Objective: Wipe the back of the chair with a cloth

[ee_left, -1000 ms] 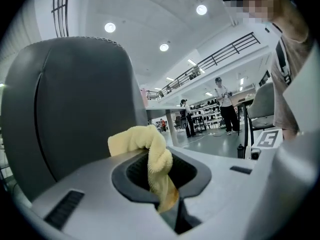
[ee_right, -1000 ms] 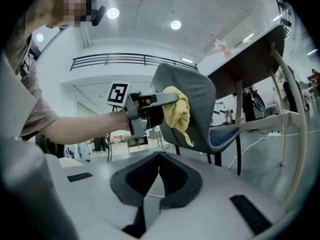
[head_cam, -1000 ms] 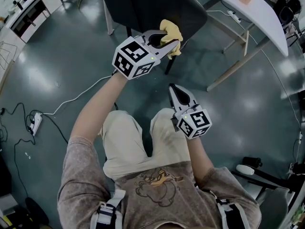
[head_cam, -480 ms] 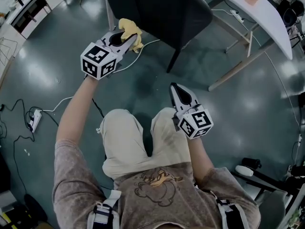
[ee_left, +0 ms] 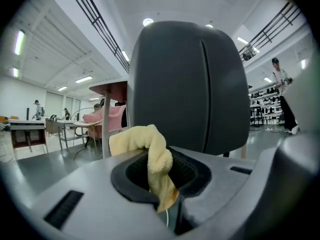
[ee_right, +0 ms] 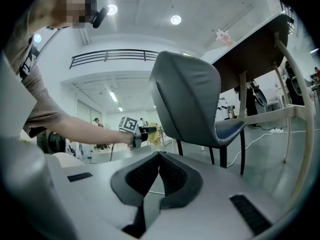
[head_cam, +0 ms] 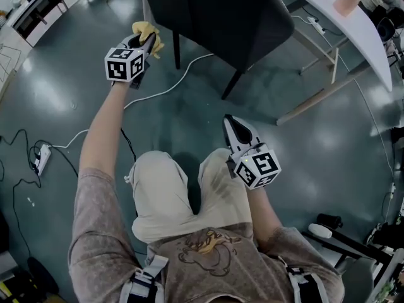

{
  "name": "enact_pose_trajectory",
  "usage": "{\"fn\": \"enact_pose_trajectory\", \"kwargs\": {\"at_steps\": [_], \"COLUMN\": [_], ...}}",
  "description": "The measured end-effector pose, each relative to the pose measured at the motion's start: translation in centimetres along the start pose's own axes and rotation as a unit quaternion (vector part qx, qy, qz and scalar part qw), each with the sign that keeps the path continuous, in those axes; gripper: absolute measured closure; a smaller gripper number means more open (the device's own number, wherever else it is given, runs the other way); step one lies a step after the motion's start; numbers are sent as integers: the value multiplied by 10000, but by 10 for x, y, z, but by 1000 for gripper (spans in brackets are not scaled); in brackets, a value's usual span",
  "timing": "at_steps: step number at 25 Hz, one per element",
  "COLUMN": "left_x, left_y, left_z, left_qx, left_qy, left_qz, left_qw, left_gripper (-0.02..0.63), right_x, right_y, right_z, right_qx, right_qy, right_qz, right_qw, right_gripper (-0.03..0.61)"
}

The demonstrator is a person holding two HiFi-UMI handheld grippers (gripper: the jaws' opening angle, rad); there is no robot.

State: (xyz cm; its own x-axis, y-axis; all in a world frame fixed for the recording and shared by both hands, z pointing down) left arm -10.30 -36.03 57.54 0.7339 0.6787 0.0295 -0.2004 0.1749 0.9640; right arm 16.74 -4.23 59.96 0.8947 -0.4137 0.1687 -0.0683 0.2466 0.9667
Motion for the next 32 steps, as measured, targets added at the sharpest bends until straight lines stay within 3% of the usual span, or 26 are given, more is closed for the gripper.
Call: {"fn": "enact_pose_trajectory", "kwargs": {"at_steps": [7, 15, 32], "left_x": [-32, -25, 60], "left_y": [19, 9, -12], "left_z": [42, 67, 66], "left_qx": [-326, -441, -149], "left_qy": [-459, -551, 442], "left_qz": [-313, 138, 183], "left_qw": [9979, 9974, 9987], "left_gripper": [551, 551, 551], "right_x": [2, 6, 5], "right_y": [3, 7, 7], "right_z": [10, 15, 6], "right_qx": [-78, -162, -123], "right_qy": [81, 135, 79], "right_qz": [35, 41, 29], "right_qw": [9999, 9998, 9999], "right_gripper": [554, 554, 554]}}
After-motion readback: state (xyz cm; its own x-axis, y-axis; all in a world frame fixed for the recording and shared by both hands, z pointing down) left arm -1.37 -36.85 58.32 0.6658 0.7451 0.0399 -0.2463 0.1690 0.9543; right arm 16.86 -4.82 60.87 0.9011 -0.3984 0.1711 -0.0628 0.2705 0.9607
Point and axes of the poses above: the fingertips, and each gripper's own axes: z forward along the fingers, x to its right, y out of its underside, the point moved 9 cm from there along -z, backward along the fingers, and after that the axes turned 5 degrees about -x, right-handed, at the moved point
